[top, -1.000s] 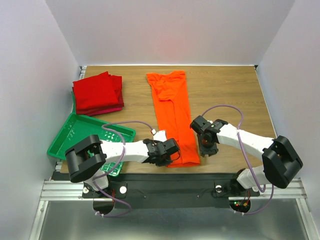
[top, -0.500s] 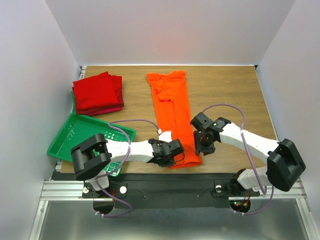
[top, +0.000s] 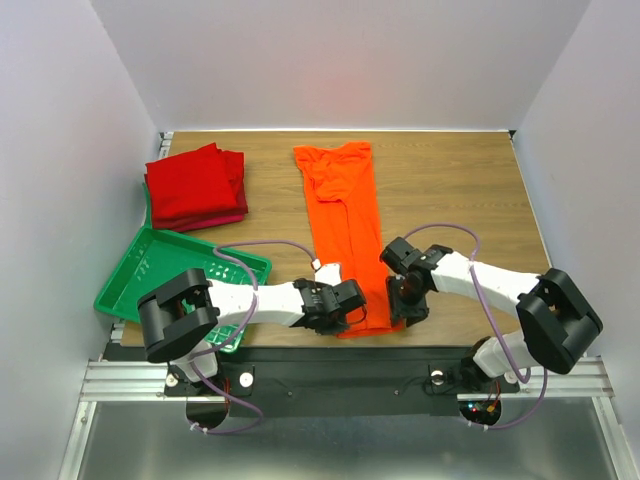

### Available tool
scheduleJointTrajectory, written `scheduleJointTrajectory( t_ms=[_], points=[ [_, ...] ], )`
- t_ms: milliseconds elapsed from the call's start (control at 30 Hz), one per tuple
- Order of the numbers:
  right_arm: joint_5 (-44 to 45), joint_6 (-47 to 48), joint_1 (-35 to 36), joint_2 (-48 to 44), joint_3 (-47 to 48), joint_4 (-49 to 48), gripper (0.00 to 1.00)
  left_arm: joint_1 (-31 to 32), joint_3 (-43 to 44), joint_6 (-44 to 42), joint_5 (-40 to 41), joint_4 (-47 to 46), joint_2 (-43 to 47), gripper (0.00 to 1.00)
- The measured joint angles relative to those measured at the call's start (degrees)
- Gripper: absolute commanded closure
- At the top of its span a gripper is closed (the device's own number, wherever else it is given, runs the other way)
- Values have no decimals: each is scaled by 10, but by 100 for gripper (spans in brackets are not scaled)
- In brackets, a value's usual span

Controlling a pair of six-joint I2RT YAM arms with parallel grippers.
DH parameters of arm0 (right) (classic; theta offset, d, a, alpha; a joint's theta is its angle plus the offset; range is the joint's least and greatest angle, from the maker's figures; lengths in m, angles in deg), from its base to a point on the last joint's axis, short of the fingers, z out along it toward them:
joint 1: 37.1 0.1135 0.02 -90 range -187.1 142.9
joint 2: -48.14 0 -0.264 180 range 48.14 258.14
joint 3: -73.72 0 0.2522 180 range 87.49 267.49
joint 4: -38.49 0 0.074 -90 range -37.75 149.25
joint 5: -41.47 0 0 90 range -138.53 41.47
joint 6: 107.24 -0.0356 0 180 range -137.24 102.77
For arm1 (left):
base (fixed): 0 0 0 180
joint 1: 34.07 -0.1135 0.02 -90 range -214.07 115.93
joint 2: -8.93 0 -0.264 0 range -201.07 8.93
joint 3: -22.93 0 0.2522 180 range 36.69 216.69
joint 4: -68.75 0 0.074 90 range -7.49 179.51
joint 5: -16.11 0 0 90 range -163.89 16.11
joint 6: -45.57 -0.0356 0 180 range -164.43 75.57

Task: Fold and stack the t-shirts
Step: Fold the tshirt

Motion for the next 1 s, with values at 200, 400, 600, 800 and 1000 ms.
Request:
scheduleJointTrajectory(
  t_ms=[200,400,600,800,1000],
  points=[
    [-9,-3,0,3,-19,-14,73,0,-7,1,-1,-5,5,100],
    [-22,-2,0,3,-23,-26,94,2,-24,1,-5,-10,22,100],
    [-40,0,0,-9,-23,-29,100,3,-37,-2,-11,-10,41,100],
    [-70,-1,0,-30,-23,-26,100,14,-47,-12,-24,-15,68,100],
    [-106,-9,0,-58,-23,-16,100,26,-63,-12,-50,-16,100,100]
  ],
)
